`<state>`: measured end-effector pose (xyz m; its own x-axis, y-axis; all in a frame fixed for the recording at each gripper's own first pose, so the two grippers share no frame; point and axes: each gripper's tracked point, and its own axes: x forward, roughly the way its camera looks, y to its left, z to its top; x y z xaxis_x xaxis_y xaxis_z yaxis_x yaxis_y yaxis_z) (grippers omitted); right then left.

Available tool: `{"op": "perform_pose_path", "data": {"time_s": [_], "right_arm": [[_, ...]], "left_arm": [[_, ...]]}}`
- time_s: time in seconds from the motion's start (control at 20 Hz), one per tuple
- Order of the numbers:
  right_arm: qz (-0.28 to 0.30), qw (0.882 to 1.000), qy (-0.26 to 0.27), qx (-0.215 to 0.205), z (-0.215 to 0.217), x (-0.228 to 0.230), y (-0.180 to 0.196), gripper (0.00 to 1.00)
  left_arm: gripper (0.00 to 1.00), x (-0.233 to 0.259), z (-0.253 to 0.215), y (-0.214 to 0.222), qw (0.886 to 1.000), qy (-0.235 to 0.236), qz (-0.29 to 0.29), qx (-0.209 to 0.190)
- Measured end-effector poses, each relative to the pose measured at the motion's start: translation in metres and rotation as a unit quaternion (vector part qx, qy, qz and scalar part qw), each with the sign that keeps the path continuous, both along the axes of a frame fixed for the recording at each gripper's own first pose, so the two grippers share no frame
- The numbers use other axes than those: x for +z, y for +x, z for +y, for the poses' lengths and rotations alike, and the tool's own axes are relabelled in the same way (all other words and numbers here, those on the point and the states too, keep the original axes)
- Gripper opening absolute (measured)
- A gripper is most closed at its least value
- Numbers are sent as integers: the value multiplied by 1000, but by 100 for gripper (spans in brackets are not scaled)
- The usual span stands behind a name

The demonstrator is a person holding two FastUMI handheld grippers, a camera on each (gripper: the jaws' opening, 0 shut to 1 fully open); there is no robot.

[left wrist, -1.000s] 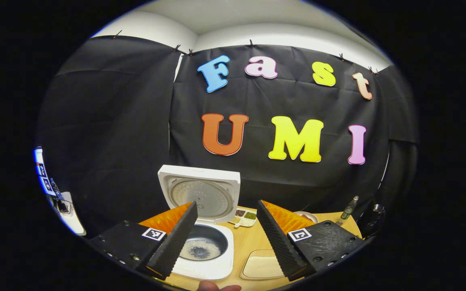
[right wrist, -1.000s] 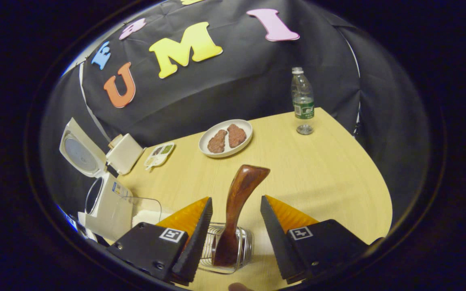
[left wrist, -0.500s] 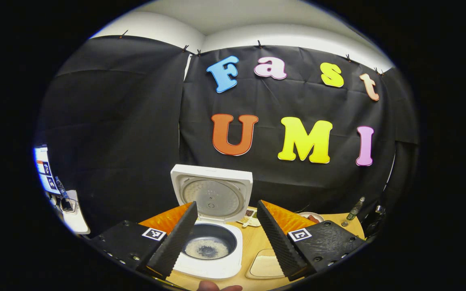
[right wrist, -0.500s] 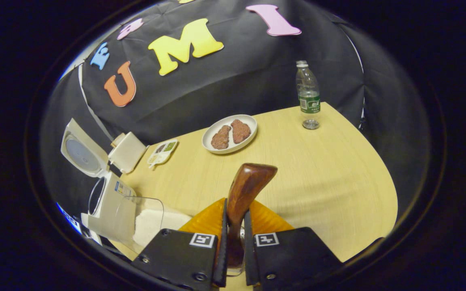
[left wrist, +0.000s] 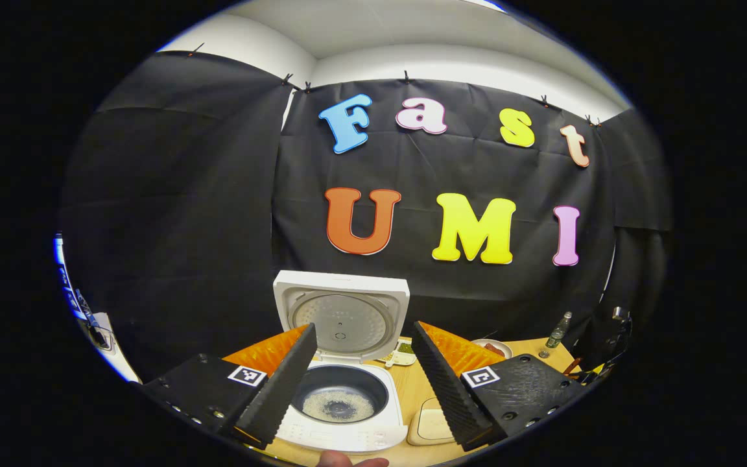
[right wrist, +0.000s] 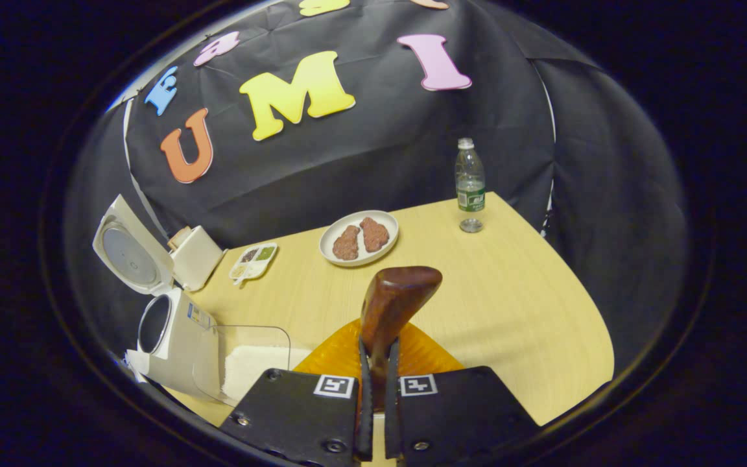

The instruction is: Close the left gripper, press the button to open the rice cooker; take a wooden spoon from the chopstick holder with the right hand, scoop a spoonful of rice and pour it into the rice cooker, then put the wooden spoon back into the chopstick holder.

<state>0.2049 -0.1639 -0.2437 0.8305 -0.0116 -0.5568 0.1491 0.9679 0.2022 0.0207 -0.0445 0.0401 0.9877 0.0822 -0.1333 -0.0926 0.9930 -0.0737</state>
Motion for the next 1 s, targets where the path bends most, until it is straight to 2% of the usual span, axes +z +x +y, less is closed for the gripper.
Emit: {"op": "perform_pose_path", "data": {"time_s": [0.2,0.45,0.7,1.0], "right_arm": [[-41,998,-39,-5,30,53,-6,12],[-81,993,-74,38,108,87,-3,12],[-67,988,-119,78,172,48,-5,12],[-50,972,-209,93,194,-7,-3,12]], "left_arm": [[94,-7,18,1,999,-6,-5,-31],[94,-9,48,-2,999,-11,-12,-46],[94,-17,83,-13,999,-8,-2,-41],[94,-29,119,-29,1000,2,18,-22]]}}
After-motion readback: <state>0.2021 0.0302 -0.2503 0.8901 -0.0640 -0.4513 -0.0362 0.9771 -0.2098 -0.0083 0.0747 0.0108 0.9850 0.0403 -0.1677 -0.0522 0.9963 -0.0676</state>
